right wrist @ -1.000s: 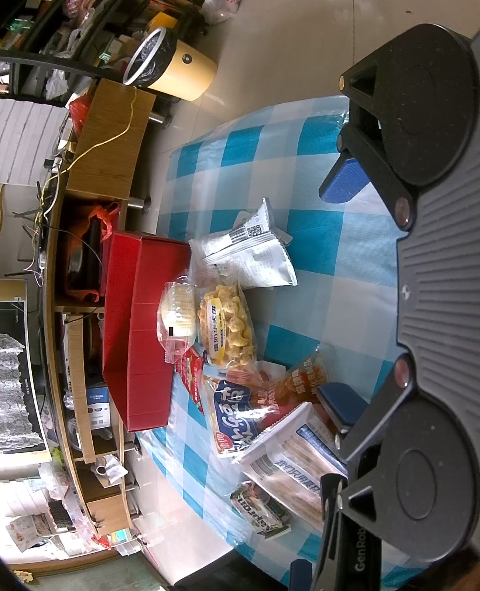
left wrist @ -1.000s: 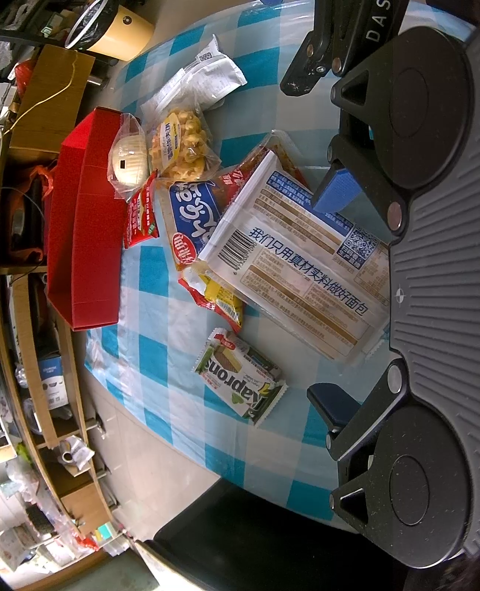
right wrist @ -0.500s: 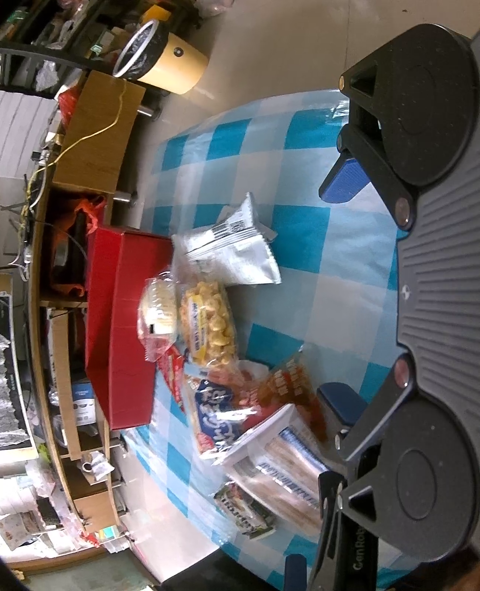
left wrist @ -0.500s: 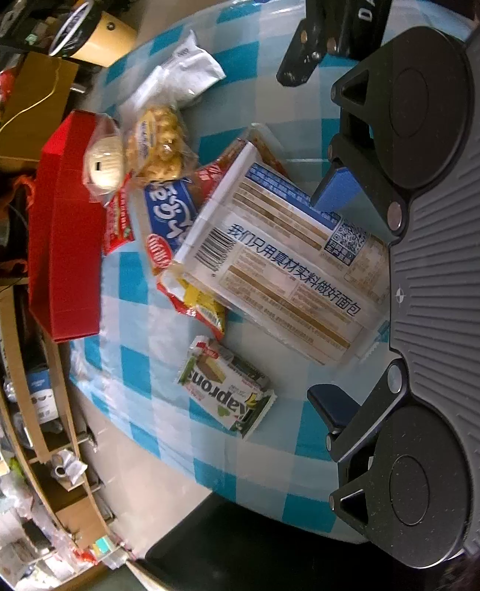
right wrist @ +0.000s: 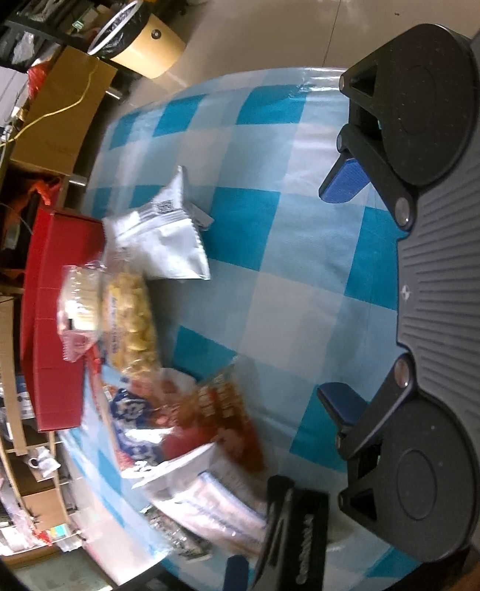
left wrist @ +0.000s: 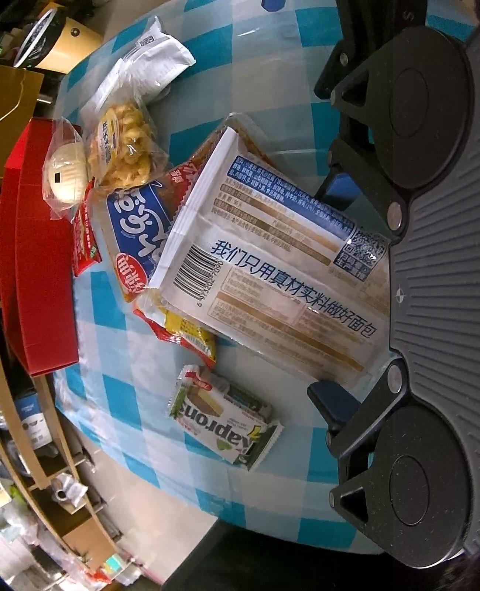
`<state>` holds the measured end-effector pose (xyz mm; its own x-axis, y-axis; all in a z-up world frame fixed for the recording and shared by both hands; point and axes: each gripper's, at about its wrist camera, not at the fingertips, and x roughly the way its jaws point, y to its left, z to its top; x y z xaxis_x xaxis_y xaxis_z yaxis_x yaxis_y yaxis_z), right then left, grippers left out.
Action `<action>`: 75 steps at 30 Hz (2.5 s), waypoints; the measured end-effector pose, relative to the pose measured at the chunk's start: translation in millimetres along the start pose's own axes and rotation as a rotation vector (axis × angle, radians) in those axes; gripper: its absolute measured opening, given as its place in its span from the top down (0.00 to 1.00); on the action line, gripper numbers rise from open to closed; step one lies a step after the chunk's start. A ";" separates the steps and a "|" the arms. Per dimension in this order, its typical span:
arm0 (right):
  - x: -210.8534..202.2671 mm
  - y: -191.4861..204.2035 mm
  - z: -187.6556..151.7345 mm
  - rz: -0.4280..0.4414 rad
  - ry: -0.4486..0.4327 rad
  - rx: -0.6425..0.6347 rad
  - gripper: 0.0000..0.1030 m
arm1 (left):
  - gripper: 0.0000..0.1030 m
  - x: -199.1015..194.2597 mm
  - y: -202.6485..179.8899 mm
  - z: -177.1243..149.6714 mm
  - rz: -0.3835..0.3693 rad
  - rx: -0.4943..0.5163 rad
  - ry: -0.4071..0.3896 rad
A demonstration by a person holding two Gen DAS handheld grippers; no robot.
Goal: Organize snacks
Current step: 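Lower the left tool onto the white bread package while the right tool moves toward the red-and-blue snack bag, then close the left gripper on the white bread package while the right gripper grasps the red-and-blue snack bag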
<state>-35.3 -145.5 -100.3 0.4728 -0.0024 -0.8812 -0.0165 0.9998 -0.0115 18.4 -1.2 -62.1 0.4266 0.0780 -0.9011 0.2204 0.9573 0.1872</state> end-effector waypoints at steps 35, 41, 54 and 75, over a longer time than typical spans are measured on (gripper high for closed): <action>-17.9 -17.6 26.1 0.125 -0.073 0.083 0.30 | 0.23 12.3 23.7 10.2 -0.238 0.171 0.035; -19.1 15.0 58.3 0.149 -0.133 -0.002 0.27 | 0.25 -6.7 54.7 11.0 -0.252 0.037 -0.015; 35.1 60.8 89.7 0.245 -0.067 -0.080 0.14 | 0.25 3.1 86.1 13.2 -0.211 -0.083 -0.002; -16.7 9.1 68.4 0.369 -0.072 0.090 0.50 | 0.25 -20.5 58.7 30.2 -0.216 -0.051 -0.053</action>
<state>16.9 -135.0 -53.4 0.5102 0.3563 -0.7827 -0.1215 0.9309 0.3446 49.1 45.0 -20.8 0.4203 -0.1442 -0.8958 0.2680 0.9630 -0.0293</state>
